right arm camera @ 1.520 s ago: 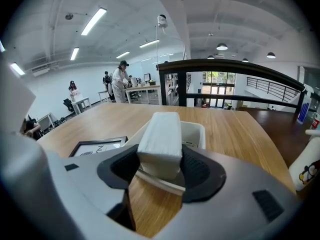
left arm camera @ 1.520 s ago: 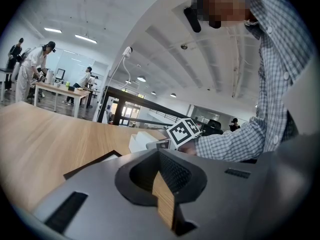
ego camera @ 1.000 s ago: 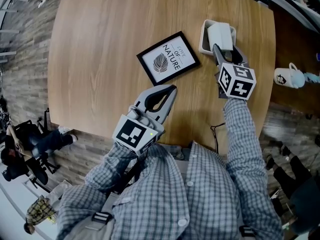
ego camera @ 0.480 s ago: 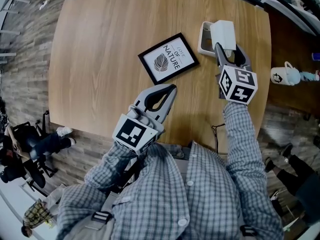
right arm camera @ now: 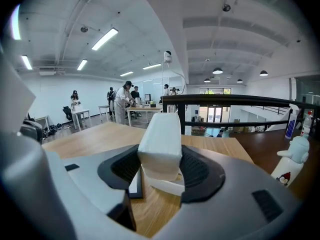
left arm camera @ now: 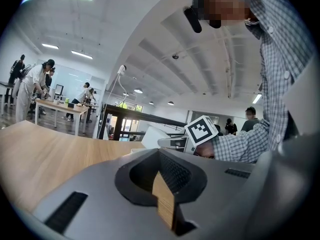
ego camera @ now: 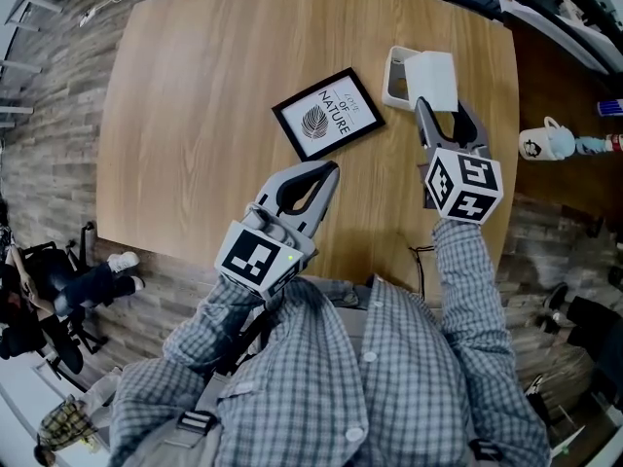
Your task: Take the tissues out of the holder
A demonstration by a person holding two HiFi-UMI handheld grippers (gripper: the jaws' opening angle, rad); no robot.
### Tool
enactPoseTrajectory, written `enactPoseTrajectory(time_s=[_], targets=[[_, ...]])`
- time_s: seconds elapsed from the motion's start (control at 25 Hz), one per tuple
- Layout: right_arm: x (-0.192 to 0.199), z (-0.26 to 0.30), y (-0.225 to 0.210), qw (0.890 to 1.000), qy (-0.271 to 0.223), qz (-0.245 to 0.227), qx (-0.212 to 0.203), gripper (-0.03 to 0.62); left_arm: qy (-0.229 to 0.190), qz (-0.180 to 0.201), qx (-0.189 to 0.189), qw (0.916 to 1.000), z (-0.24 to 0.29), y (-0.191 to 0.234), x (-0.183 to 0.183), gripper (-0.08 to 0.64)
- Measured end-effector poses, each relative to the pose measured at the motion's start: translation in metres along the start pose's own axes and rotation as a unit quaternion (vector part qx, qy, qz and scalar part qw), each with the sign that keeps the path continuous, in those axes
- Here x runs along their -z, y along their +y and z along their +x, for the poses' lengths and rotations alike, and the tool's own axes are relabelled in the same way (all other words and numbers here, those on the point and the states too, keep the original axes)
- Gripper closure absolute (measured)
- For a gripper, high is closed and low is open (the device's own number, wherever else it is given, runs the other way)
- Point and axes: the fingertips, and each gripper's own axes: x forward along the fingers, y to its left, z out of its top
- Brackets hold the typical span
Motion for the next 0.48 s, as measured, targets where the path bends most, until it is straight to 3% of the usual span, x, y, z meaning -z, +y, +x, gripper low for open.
enactPoseTrajectory(time_s=[0.48], targets=[[0.025,-0.054,0.033,1.000,0.010,-0.002,-0.027,0.342,-0.017,0.012,-0.005,0.9998,-0.025,-0.012,-0.008,0.560]])
